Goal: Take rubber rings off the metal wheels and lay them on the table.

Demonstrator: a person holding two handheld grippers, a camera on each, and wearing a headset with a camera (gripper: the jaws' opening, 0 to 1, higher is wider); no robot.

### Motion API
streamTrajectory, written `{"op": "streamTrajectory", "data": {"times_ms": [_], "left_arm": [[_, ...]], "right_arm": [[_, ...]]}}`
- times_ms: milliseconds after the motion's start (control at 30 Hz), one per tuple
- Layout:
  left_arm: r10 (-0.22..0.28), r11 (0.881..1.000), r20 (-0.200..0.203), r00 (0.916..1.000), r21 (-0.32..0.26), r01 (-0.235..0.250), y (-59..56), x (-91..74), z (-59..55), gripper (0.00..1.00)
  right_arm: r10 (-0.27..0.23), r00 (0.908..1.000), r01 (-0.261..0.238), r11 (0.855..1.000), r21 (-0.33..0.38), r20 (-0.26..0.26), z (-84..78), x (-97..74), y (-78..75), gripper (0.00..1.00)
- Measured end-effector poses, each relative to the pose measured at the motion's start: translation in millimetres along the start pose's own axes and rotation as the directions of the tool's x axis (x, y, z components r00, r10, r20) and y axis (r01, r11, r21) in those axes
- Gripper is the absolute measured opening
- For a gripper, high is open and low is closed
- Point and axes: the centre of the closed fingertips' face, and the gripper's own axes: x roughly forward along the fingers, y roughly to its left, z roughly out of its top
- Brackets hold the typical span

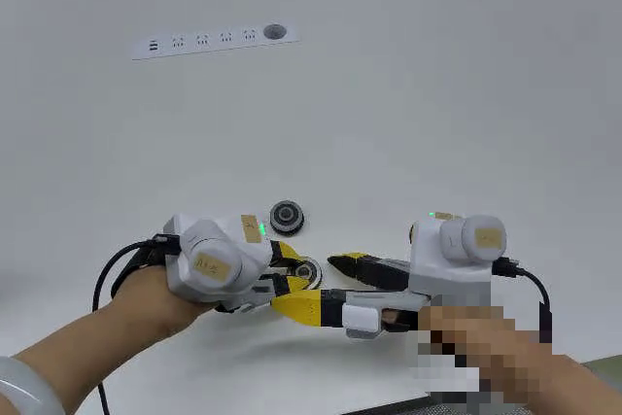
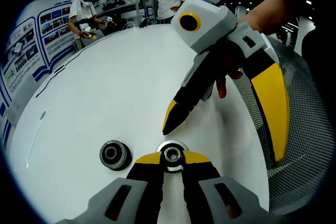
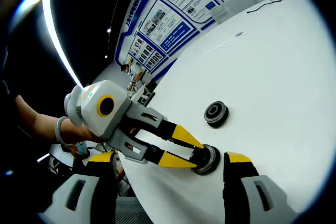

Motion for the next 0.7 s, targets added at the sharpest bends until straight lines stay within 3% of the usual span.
{"op": "streamTrajectory", "data": {"times_ms": [700], "left_arm": [[-0.007, 1.000, 0.004, 1.0000, 0.003, 0.007, -0.5, 0.0, 0.4, 0.13]], "right_arm": [[0.029, 0.9981, -0.027, 0.999, 0.030, -0.054, -5.2, 7.6, 0.4, 0.83]]}}
